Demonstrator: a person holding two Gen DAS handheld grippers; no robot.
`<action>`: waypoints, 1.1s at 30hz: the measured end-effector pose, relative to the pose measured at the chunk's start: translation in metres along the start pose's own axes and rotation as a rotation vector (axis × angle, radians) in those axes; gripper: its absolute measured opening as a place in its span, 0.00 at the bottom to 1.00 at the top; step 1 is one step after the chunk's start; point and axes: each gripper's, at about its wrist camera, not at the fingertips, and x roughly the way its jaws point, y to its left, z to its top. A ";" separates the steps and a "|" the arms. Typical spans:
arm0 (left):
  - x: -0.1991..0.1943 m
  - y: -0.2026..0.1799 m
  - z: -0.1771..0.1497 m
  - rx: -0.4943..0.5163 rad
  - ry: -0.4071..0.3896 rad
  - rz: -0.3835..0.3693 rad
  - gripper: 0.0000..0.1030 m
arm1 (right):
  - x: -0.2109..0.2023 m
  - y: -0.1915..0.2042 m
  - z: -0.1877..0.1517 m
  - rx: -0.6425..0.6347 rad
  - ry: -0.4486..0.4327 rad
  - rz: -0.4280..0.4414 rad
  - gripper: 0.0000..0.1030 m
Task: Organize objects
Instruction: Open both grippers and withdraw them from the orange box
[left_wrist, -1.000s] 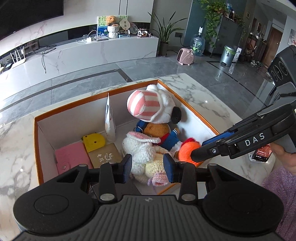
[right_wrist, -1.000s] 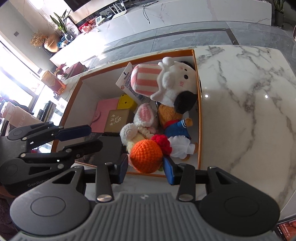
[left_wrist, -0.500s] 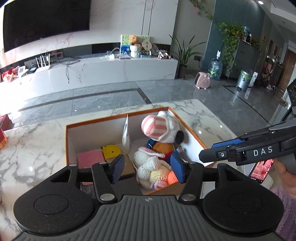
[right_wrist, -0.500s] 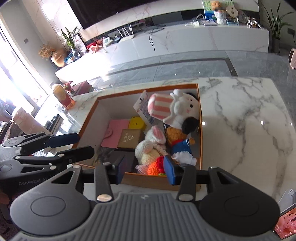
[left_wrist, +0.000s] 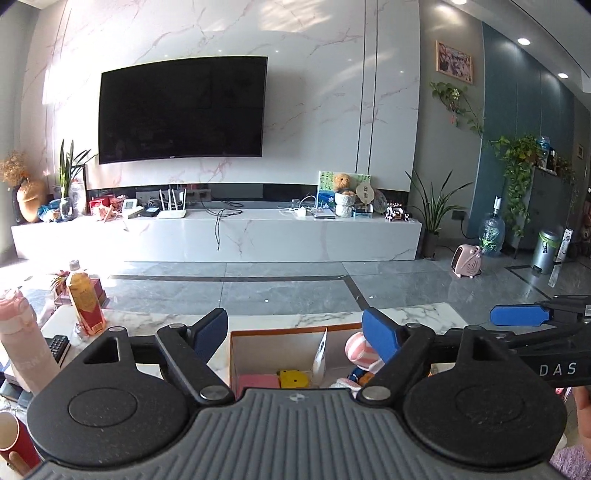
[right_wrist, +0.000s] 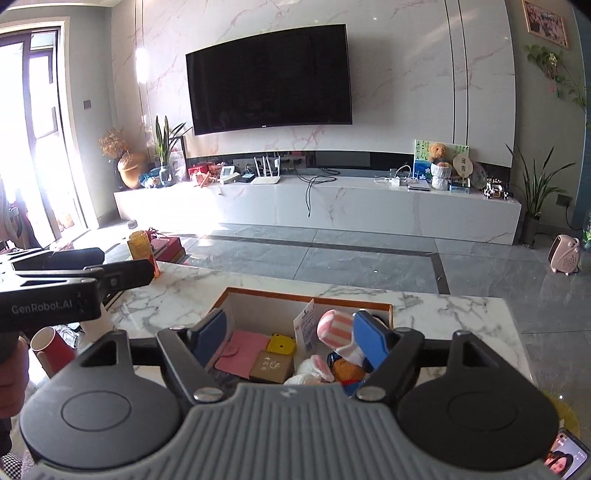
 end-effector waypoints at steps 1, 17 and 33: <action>0.001 0.001 -0.004 -0.009 0.012 0.005 0.92 | 0.000 0.002 -0.003 0.003 -0.002 -0.003 0.77; 0.033 0.006 -0.084 -0.055 0.272 0.121 0.91 | 0.060 0.017 -0.067 0.138 0.212 -0.081 0.78; 0.052 0.001 -0.114 -0.009 0.356 0.119 0.91 | 0.091 0.011 -0.102 0.108 0.319 -0.161 0.78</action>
